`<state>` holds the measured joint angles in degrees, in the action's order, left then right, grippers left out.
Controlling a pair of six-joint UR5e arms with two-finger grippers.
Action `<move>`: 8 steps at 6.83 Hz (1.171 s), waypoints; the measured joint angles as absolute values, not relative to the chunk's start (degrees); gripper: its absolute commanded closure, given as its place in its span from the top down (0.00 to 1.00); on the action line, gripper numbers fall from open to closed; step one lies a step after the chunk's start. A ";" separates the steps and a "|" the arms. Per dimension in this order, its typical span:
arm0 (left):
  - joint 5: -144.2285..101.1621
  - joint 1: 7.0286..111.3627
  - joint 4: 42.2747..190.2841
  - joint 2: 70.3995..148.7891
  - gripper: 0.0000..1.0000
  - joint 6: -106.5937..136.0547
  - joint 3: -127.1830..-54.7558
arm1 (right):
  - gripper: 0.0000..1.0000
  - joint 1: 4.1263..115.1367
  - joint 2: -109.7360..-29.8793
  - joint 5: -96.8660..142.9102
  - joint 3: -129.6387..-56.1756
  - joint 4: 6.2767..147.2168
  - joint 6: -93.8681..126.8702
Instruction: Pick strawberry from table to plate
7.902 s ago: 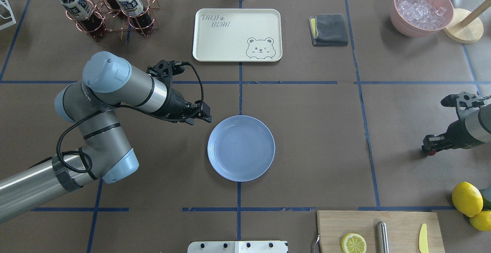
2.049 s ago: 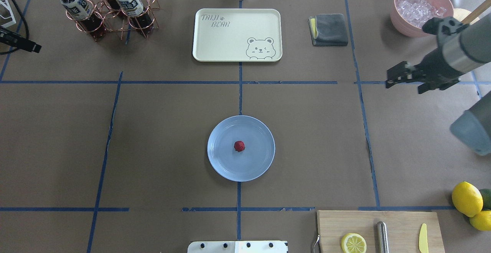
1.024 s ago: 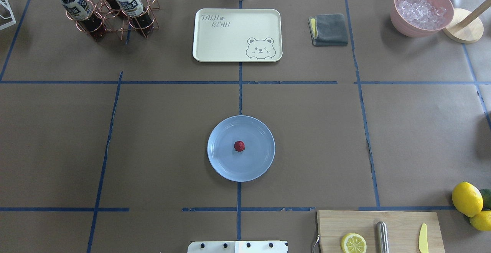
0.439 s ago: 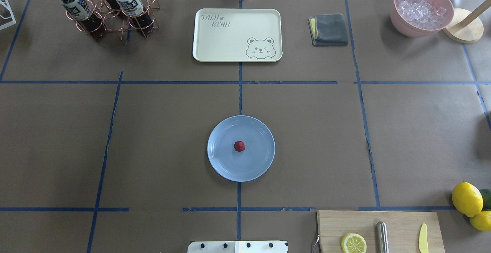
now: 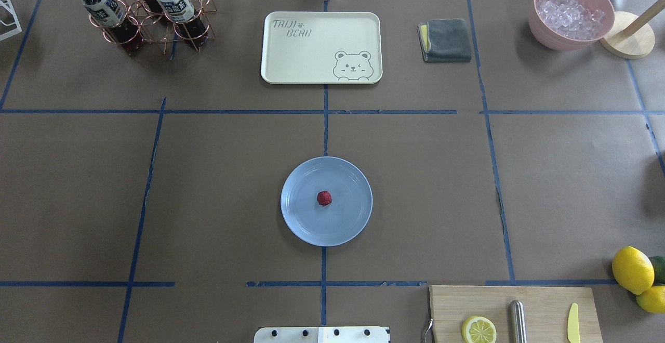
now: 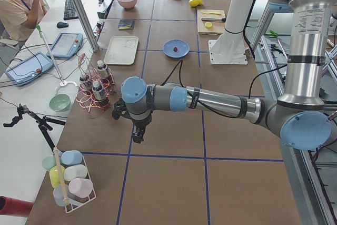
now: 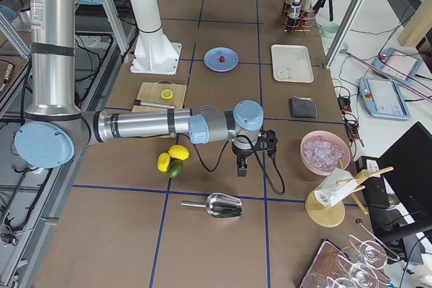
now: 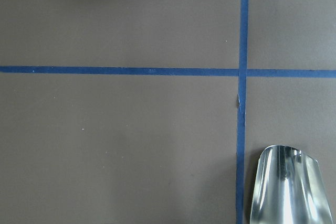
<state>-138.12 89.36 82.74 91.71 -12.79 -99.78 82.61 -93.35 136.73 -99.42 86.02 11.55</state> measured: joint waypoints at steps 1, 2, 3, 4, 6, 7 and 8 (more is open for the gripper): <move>-137.87 89.36 83.05 93.31 1.00 -12.78 -98.52 | 1.00 82.44 -92.89 136.59 -99.34 86.04 11.47; -137.69 89.34 83.26 94.43 1.00 -12.77 -96.00 | 1.00 82.04 -92.40 136.38 -99.13 86.06 11.32; -137.63 89.25 83.28 94.76 1.00 -12.61 -94.20 | 1.00 81.55 -91.89 136.37 -98.82 86.10 11.33; -137.69 89.21 83.42 94.24 1.00 -12.54 -93.31 | 1.00 81.25 -91.25 136.47 -98.06 86.12 11.53; -138.01 89.15 83.98 93.19 1.00 -12.77 -93.35 | 1.00 81.08 -88.65 136.52 -94.20 85.95 11.32; -138.13 89.10 84.65 93.17 1.00 -12.77 -93.54 | 1.00 81.07 -87.75 136.41 -92.68 85.92 11.29; -138.21 89.06 85.80 93.18 1.00 -12.68 -93.57 | 1.00 81.09 -87.41 136.19 -91.98 85.89 11.39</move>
